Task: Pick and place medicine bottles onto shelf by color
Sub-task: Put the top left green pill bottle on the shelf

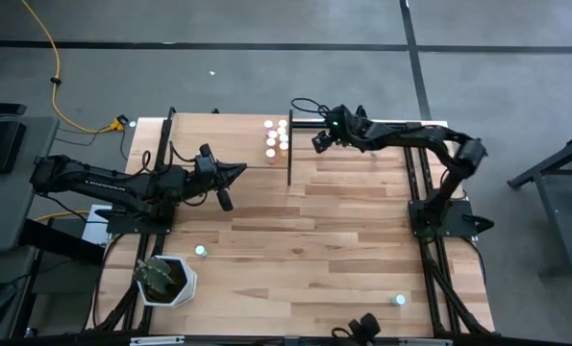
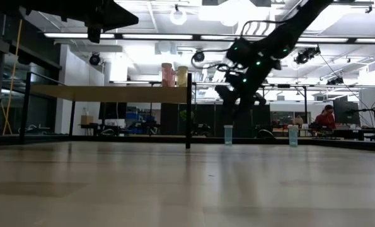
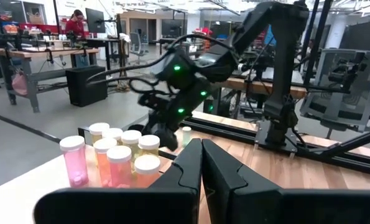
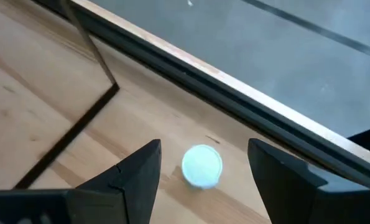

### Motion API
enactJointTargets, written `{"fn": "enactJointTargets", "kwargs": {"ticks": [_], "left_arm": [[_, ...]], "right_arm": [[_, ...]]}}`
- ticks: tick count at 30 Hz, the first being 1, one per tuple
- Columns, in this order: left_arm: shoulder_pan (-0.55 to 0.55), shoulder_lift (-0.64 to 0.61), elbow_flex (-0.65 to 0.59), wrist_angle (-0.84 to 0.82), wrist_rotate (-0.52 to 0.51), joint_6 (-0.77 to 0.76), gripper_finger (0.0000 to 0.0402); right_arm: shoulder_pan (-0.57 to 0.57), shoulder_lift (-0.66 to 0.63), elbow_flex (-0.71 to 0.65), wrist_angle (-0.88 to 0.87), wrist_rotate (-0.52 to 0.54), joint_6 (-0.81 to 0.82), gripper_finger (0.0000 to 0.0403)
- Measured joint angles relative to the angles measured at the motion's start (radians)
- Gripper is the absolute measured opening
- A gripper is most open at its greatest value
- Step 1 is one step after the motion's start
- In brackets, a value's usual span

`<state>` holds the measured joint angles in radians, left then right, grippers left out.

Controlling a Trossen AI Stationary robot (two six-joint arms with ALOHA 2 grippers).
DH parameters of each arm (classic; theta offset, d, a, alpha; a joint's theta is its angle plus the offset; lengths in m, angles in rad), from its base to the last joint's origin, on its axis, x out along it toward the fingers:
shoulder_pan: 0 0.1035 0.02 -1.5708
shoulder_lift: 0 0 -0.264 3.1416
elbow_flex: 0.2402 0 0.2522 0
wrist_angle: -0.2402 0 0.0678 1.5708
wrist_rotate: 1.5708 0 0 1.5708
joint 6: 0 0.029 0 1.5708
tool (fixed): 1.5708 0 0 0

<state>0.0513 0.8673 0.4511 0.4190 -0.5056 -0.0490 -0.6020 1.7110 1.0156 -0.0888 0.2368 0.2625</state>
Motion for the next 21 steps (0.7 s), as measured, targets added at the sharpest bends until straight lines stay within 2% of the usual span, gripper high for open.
{"fn": "enactJointTargets", "kwargs": {"ticks": [8,17,21], "left_arm": [[0.0,0.0,0.0,-0.004,0.0,0.0,0.0],[0.0,0.0,0.0,-0.003,0.001,-0.002,0.0],[0.0,0.0,0.0,-0.004,0.002,-0.003,0.0]], "right_arm": [[0.003,0.098,0.071,-0.047,-0.001,0.031,0.0232],[0.0,0.103,0.061,-0.049,0.025,0.047,0.0231],[0.0,0.103,0.061,-0.065,0.025,0.047,0.0217]]}}
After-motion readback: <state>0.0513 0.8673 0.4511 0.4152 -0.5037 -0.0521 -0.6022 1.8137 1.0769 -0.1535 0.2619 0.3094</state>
